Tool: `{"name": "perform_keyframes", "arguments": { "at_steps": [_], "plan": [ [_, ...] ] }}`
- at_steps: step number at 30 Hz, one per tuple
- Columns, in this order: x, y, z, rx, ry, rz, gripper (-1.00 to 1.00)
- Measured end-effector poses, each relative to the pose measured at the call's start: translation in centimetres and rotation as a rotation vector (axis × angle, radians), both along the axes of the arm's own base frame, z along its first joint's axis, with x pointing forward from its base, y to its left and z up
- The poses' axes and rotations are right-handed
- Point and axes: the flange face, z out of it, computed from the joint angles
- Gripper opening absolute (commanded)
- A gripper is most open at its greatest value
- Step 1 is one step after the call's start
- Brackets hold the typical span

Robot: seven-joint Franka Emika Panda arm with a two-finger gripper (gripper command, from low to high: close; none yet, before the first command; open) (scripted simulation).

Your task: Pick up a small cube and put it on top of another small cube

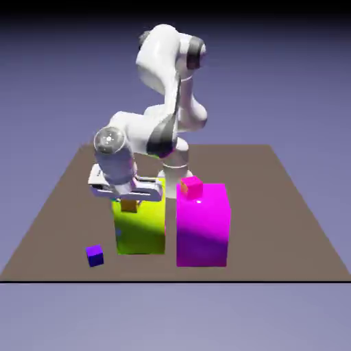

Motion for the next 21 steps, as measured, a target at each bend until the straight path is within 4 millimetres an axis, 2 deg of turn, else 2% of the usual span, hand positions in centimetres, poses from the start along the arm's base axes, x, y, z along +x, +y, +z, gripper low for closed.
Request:
{"name": "perform_keyframes", "arguments": {
  "at_steps": [1,2,3,5,6,7,10,11,12,13,15,16,17,20,21],
  "plan": [
    [-0.4,1.3,1.5,-0.017,0.007,0.032,-1.0],
    [-1.2,-0.9,3.0,-0.012,-0.013,-0.015,-1.0],
    [-2.5,-4.6,4.5,0.002,-0.043,-0.099,-1.0],
    [-5.0,-9.5,7.3,0.029,-0.106,-0.214,-1.0],
    [-5.9,-11.5,7.3,0.027,-0.107,-0.259,-1.0],
    [-6.1,-11.4,6.0,0.027,-0.107,-0.257,-1.0],
    [-5.2,-5.6,2.2,0.033,-0.104,-0.139,-1.0],
    [-5.5,-4.9,0.9,0.034,-0.104,-0.127,-1.0],
    [-5.7,-5.3,0.8,0.033,-0.104,-0.137,-1.0],
    [-6.1,-6.6,0.8,0.032,-0.105,-0.164,1.0],
    [-7.4,-9.7,0.8,0.026,-0.106,-0.231,1.0],
    [-7.3,-10.8,2.1,0.025,-0.106,-0.252,1.0],
    [-6.8,-10.9,3.3,0.025,-0.106,-0.251,1.0],
    [-4.0,-6.8,7.2,0.03,-0.104,-0.158,1.0],
    [-4.0,-6.8,7.3,0.03,-0.104,-0.158,1.0]
  ]
}}
